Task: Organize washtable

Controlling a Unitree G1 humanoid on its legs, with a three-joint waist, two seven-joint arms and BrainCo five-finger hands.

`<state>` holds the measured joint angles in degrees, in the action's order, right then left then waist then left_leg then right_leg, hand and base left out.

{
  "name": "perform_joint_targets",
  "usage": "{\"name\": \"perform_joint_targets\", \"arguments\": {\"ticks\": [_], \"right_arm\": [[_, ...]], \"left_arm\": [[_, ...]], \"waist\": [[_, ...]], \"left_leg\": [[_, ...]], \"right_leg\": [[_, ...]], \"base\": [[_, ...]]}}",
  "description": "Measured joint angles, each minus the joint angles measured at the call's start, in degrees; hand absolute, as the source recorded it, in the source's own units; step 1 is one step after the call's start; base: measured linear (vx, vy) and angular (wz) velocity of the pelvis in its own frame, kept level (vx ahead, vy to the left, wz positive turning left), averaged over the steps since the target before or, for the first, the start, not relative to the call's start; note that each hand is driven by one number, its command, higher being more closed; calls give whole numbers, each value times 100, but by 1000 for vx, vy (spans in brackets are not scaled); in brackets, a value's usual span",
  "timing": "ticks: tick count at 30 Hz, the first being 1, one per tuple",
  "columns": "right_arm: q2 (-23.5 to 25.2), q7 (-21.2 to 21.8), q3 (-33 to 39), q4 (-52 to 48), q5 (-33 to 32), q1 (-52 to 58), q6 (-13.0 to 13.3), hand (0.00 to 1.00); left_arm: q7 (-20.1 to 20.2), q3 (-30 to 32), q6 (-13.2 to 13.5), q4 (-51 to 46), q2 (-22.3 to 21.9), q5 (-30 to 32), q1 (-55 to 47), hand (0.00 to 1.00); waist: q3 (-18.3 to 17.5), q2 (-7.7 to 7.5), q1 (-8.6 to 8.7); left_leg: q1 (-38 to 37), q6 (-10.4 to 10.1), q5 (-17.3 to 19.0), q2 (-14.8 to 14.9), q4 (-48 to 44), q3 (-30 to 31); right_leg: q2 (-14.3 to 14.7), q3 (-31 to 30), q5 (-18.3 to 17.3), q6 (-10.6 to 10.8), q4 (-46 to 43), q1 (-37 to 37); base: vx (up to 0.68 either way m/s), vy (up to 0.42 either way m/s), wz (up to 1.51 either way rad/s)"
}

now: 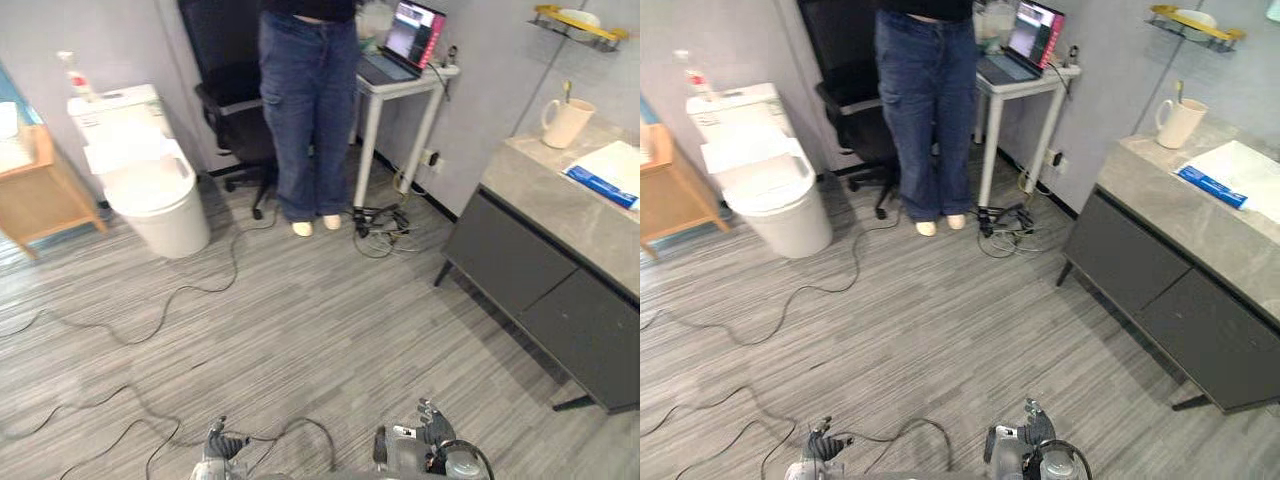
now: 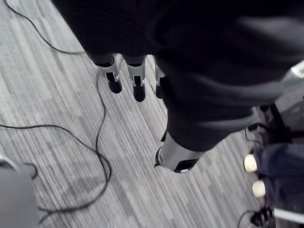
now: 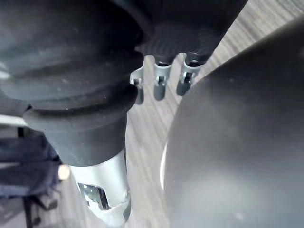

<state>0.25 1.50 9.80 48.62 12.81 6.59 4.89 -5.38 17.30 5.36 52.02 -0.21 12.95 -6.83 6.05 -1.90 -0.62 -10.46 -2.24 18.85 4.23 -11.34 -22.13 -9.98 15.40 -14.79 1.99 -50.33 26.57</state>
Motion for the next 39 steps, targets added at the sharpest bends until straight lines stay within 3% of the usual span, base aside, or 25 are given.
{"name": "perform_joint_targets", "arguments": {"ticks": [2,4,5,6,8,9,10,11,12,15,16,18,19,21,22,23,24,25,30,32,33,34,35,37,39], "right_arm": [[-21,-10,2,-57,1,-5,-1,0],[-12,-16,-17,-36,1,-5,-21,0],[-40,-15,71,-21,-1,-26,-33,0],[-59,-34,205,-22,27,-61,-48,0],[-83,-35,391,-62,27,-56,-105,0],[-69,-36,374,-57,35,-35,-146,0],[-31,-30,365,-48,86,-5,-158,0],[-12,-31,364,-43,87,-3,-168,0],[14,-33,369,-25,107,23,-185,0],[56,-59,377,172,118,20,-227,0],[54,-69,382,188,117,24,-253,0],[33,-146,380,253,115,38,-272,0],[0,-156,355,296,92,-8,-294,0],[-12,-155,309,288,75,-2,-290,0],[-4,-149,306,296,74,7,-287,0],[-25,-145,231,290,73,17,-273,0],[-73,-135,195,273,76,43,-255,0],[-13,-132,79,335,71,36,-259,0],[36,-112,47,380,78,72,-261,0],[31,-50,58,363,66,74,-257,0],[43,2,86,283,61,72,-263,0],[50,2,136,266,55,76,-258,0],[44,1,180,270,55,76,-264,0],[-19,-3,273,273,8,83,-291,0],[-36,-7,268,268,7,85,-280,0]], "left_arm": [[7,-210,-6,58,-112,3,172,0],[7,-319,-4,96,-120,4,298,0],[5,-271,-15,169,-141,7,312,0],[25,-178,-14,162,-213,15,389,0],[24,-118,-10,147,-320,16,457,0],[25,41,-10,132,-398,15,390,0],[30,248,-5,40,-391,0,331,0],[30,296,-3,18,-391,-2,326,0],[30,464,-4,-9,-394,-3,328,0],[-5,621,-5,-105,-299,-133,108,0],[-7,604,-9,-104,-312,-159,37,0],[-2,576,21,-225,-357,-342,-67,0],[-7,581,47,-252,-363,-348,-54,0],[-5,546,82,-263,-363,-356,-44,0],[-11,541,100,-263,-392,-360,-5,0],[-11,510,123,-192,-424,-363,-9,0],[-1,485,127,-142,-456,-384,-9,0],[-20,511,116,-27,-369,-404,140,0],[26,552,83,-33,-361,-376,117,0],[29,494,27,-33,-358,-375,53,0],[35,430,8,-36,-334,-373,58,0],[32,304,-3,-36,-275,-375,84,0],[32,276,-3,-23,-274,-375,122,0],[23,160,-4,-5,-308,-378,157,0],[16,94,3,50,-299,-379,178,0]], "waist": [[8,74,18],[-6,30,-8],[-10,133,6],[-10,206,17],[3,258,63],[2,315,71],[25,428,56],[3,465,44],[17,430,-8],[76,279,-42],[84,245,-53],[43,284,-165],[35,302,-226],[39,291,-283],[30,254,-345],[-10,354,-346],[-32,476,-348],[-69,215,-301],[-139,70,-347],[-149,68,-356],[-161,54,-347],[-175,32,-319],[-192,-9,-330],[-128,138,-336],[-158,185,-343]], "left_leg": [[-419,-101,-55,143,292,-333],[-709,-320,-132,156,369,-504],[-906,-561,-186,296,269,-540],[-893,-848,-540,400,-48,-570],[-830,-750,-1287,421,-642,-460],[-555,-680,-1998,592,-1681,-256],[40,-598,-2182,965,-3398,100],[159,-580,-2189,1023,-3685,167],[617,-565,-2193,1222,-4694,321],[1595,-14,-1780,1579,-5694,309],[1852,129,-1654,1573,-5639,363],[2402,123,-1306,1366,-5172,571],[2715,94,-989,1069,-4520,765],[2902,21,-748,676,-3578,1036],[2924,-66,-782,342,-2432,1340],[2856,-264,-991,156,-1193,1757],[2859,-241,-1385,194,-824,1909],[2772,-30,-1319,29,-917,1617],[2341,367,-531,16,-1347,843],[1985,428,-323,21,-1266,485],[1832,477,-245,21,-1223,299],[1719,510,-200,32,-1164,176],[1626,512,-199,43,-1112,125],[1164,497,-208,241,-844,26],[891,379,-274,477,-620,26]], "right_leg": [[62,1001,181,-288,1323,7],[304,1627,820,-794,2517,-119],[489,1653,1209,-1357,2537,-299],[547,1573,927,-1362,2389,-374],[605,1459,666,-1316,2327,-613],[732,1371,564,-1308,2586,-1002],[1090,1046,535,-1283,3029,-1530],[1136,983,523,-1286,3092,-1621],[1241,710,468,-1287,3264,-1950],[1307,-13,305,-1130,3648,-2747],[1299,-248,285,-1100,3762,-2868],[1243,-779,266,-1030,3950,-3055],[1147,-1238,252,-937,3999,-3192],[972,-1642,221,-871,4068,-3312],[806,-1885,154,-740,4057,-3345],[762,-2045,48,-540,4029,-3359],[786,-2142,-35,-373,4023,-3374],[521,-2320,-60,-115,4036,-3386],[280,-2884,170,-69,3316,-3211],[244,-3010,239,223,2412,-2840],[237,-2989,280,580,1620,-2403],[222,-2862,143,758,979,-2002],[206,-2718,60,745,801,-1858],[145,-1963,-211,475,861,-1624],[106,-1464,-260,415,1218,-1455]], "base": [[585,-70,-55],[595,-101,-58],[664,-112,-63],[793,-160,-63],[656,-176,-57],[715,-149,-114],[581,-108,-113],[505,-38,-121],[373,-20,-104],[443,34,-111],[403,135,-137],[328,182,-142],[379,234,-136],[406,304,-143],[495,449,-163],[423,406,-147],[499,471,-120],[319,296,-79],[337,304,-75],[279,202,-103],[216,118,-77],[199,87,-65],[200,32,-43],[255,-43,-36],[242,-153,-22]]}}
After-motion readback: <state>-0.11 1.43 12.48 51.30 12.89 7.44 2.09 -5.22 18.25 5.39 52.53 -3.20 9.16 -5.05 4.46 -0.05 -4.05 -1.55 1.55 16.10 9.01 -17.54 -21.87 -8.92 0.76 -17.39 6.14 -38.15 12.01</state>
